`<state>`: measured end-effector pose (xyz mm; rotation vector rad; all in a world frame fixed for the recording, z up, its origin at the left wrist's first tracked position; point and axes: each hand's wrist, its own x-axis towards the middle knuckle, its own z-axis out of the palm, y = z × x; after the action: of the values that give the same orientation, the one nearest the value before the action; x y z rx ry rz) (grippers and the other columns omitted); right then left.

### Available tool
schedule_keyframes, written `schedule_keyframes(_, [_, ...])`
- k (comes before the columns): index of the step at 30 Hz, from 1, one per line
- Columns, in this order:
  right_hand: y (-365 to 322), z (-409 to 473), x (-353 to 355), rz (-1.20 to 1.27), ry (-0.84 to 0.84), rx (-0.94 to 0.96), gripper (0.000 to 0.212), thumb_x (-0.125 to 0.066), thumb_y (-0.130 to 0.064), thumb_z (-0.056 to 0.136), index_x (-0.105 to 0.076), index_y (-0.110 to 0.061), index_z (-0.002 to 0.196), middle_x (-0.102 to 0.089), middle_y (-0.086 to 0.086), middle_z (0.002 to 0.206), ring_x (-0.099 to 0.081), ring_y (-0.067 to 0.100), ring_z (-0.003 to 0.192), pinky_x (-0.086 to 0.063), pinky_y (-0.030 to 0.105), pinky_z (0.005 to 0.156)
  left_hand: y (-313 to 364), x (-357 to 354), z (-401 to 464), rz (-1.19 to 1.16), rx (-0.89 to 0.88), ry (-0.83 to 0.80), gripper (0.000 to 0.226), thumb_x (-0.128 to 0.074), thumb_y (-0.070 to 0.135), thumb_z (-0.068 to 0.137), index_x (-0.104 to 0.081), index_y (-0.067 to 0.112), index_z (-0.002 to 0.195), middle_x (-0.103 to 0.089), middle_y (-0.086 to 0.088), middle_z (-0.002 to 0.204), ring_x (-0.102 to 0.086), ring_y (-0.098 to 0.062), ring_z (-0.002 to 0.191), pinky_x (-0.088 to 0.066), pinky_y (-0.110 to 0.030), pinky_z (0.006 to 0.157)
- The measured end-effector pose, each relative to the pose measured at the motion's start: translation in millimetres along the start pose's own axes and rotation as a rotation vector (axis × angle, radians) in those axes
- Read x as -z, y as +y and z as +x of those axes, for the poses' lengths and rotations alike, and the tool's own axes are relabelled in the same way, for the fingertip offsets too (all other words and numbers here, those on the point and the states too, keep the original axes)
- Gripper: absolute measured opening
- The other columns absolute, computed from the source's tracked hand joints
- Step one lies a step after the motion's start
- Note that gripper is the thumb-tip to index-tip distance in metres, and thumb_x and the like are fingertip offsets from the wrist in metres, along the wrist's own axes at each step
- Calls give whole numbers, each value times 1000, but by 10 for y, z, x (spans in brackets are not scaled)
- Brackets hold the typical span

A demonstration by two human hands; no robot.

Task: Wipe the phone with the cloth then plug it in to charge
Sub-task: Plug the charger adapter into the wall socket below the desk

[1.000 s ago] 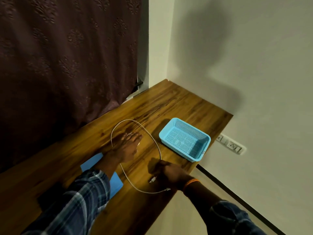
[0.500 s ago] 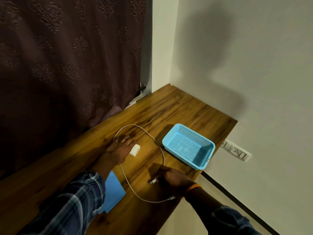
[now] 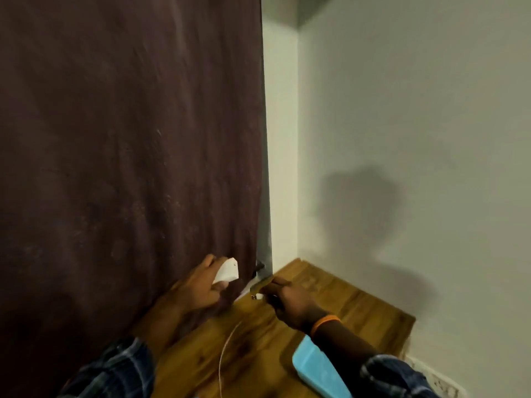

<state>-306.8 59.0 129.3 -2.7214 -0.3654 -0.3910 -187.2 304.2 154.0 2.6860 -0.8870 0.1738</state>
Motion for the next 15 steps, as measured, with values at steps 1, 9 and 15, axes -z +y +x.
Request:
schedule_keyframes(1, [-69, 134, 227, -35, 51, 24, 29, -50, -22, 96, -66, -20, 121, -63, 5, 121, -62, 28, 108, -52, 40, 88, 38, 240, 76, -81, 12, 57, 64, -64, 41, 90, -41, 25, 147, -43, 2, 132, -54, -20, 117, -43, -31, 105])
schedule_keyframes(9, [-681, 969, 1932, -37, 462, 154, 22, -60, -22, 92, -73, -21, 109, -65, 3, 93, -58, 23, 91, -50, 36, 78, 503, 2118, 383, -1059, 64, 344, 44, -66, 11, 93, -58, 12, 136, -67, -9, 112, -62, -17, 89, -63, -32, 70])
schedule_keyframes(15, [-1018, 1208, 2499, 156, 584, 159, 22, -64, -29, 95, -76, -25, 113, -66, 0, 96, -61, 16, 85, -47, 26, 76, 652, 2651, 290, -1170, -71, 351, 33, -62, 10, 95, -65, 10, 128, -70, -8, 116, -63, -18, 102, -58, -26, 78])
